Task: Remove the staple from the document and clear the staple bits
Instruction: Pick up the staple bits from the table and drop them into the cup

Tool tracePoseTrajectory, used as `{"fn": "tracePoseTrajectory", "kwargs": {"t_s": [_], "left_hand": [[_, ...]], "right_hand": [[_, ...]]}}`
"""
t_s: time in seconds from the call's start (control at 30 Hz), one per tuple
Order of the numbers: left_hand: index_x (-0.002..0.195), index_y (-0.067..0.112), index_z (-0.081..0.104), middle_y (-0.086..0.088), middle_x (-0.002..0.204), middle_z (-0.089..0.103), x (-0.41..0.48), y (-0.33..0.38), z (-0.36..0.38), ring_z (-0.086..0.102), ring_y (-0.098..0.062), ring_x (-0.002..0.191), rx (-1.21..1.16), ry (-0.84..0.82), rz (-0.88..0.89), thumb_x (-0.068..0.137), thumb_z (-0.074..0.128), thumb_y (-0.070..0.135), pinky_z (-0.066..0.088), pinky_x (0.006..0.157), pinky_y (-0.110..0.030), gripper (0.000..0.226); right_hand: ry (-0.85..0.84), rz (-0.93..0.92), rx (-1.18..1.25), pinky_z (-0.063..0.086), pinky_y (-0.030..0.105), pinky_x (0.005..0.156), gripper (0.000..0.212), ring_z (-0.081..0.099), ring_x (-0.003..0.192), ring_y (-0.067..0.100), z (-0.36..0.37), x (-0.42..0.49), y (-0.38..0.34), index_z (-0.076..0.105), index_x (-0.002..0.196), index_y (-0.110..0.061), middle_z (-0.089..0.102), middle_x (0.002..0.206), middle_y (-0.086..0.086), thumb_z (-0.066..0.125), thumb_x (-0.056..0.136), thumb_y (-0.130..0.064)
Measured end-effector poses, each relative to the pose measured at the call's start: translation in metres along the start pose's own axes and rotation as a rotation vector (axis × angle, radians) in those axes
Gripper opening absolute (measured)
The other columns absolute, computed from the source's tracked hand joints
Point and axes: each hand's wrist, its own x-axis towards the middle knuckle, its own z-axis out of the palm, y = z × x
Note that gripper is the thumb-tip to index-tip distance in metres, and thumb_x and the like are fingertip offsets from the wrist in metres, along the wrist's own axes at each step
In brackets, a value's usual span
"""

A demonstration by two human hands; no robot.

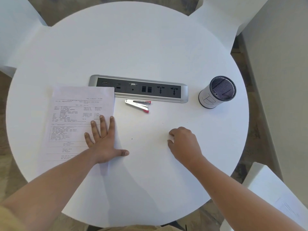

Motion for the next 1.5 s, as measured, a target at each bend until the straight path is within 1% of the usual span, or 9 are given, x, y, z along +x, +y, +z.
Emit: {"fn": "tracePoseTrajectory", "kwargs": {"t_s": [0.2, 0.67, 0.8, 0.87, 0.97, 1.1, 1.27, 1.4, 1.5], "left_hand": [[0.130, 0.037, -0.051, 0.002, 0.139, -0.062, -0.001, -0.001, 0.000, -0.050, -0.032, 0.135, 0.000, 0.004, 0.001, 0.067, 0.076, 0.069, -0.018, 0.115, -0.061, 0.145], [0.138, 0.035, -0.047, 0.001, 0.140, -0.061, 0.000, -0.002, 0.001, -0.050, -0.033, 0.135, 0.000, 0.004, 0.009, 0.068, 0.074, 0.070, -0.017, 0.115, -0.062, 0.144], [0.139, 0.034, -0.045, 0.000, 0.140, -0.061, 0.000, -0.001, 0.001, -0.050, -0.034, 0.135, 0.006, -0.002, 0.014, 0.069, 0.074, 0.070, -0.017, 0.115, -0.061, 0.143], [0.140, 0.034, -0.045, 0.000, 0.140, -0.061, 0.001, -0.001, 0.001, -0.050, -0.034, 0.135, 0.007, -0.001, 0.013, 0.069, 0.074, 0.070, -0.017, 0.115, -0.061, 0.143], [0.140, 0.033, -0.045, 0.000, 0.140, -0.061, 0.002, -0.002, 0.001, -0.050, -0.034, 0.135, 0.011, 0.004, 0.013, 0.069, 0.073, 0.070, -0.017, 0.115, -0.062, 0.143], [0.140, 0.033, -0.045, 0.000, 0.139, -0.061, 0.002, -0.002, 0.001, -0.051, -0.035, 0.134, 0.006, 0.007, 0.020, 0.069, 0.074, 0.070, -0.017, 0.115, -0.062, 0.143], [0.140, 0.034, -0.045, 0.000, 0.140, -0.061, 0.001, -0.002, 0.001, -0.051, -0.034, 0.134, 0.001, 0.007, 0.023, 0.070, 0.074, 0.068, -0.019, 0.114, -0.061, 0.143], [0.140, 0.034, -0.045, 0.000, 0.140, -0.061, 0.001, -0.003, 0.002, -0.050, -0.034, 0.134, 0.007, 0.011, 0.021, 0.070, 0.073, 0.069, -0.018, 0.114, -0.061, 0.142], [0.141, 0.034, -0.045, 0.001, 0.139, -0.061, 0.001, -0.003, 0.002, -0.051, -0.034, 0.134, -0.001, 0.012, 0.020, 0.070, 0.073, 0.068, -0.018, 0.115, -0.061, 0.142]], "right_hand": [[-0.074, -0.030, -0.209, 0.017, 0.027, 0.042, 0.036, 0.032, 0.048, 0.018, 0.000, 0.003, -0.024, 0.030, 0.057, -0.015, 0.035, 0.058, 0.001, 0.052, 0.077, 0.006], [-0.050, -0.007, -0.241, 0.016, 0.028, 0.043, 0.029, 0.027, 0.047, 0.016, 0.007, 0.006, -0.026, 0.032, 0.062, -0.014, 0.035, 0.062, 0.000, 0.048, 0.071, 0.009], [-0.022, 0.008, -0.154, 0.038, 0.032, 0.048, 0.015, 0.050, 0.058, 0.028, 0.013, 0.011, -0.018, 0.057, 0.076, -0.009, 0.061, 0.074, 0.006, 0.051, 0.070, 0.003], [-0.028, 0.088, 0.000, 0.048, 0.033, 0.052, 0.014, 0.061, 0.066, 0.028, 0.012, 0.012, -0.014, 0.063, 0.075, -0.010, 0.068, 0.075, 0.005, 0.056, 0.065, -0.002], [-0.026, 0.366, 0.512, 0.044, 0.020, 0.046, 0.010, 0.062, 0.058, 0.014, 0.000, 0.016, -0.008, 0.064, 0.058, -0.015, 0.067, 0.062, -0.005, 0.068, 0.063, -0.008], [-0.044, 0.532, 1.210, 0.053, 0.019, 0.057, 0.026, 0.056, 0.053, 0.012, -0.027, 0.016, 0.005, 0.058, 0.057, -0.011, 0.051, 0.055, 0.000, 0.068, 0.073, 0.008], [0.163, 0.489, 1.429, 0.053, 0.012, 0.054, 0.024, 0.057, 0.047, 0.003, -0.085, 0.026, 0.031, 0.062, 0.065, -0.007, 0.060, 0.049, -0.005, 0.063, 0.081, 0.011], [0.401, 0.427, 1.250, 0.056, 0.017, 0.062, 0.024, 0.060, 0.049, 0.005, -0.140, 0.041, 0.060, 0.062, 0.063, -0.011, 0.063, 0.049, -0.005, 0.068, 0.080, 0.005], [0.480, 0.408, 0.793, 0.051, 0.029, 0.064, 0.016, 0.060, 0.058, 0.018, -0.162, 0.055, 0.080, 0.068, 0.057, -0.014, 0.067, 0.062, 0.010, 0.069, 0.067, -0.001]]}}
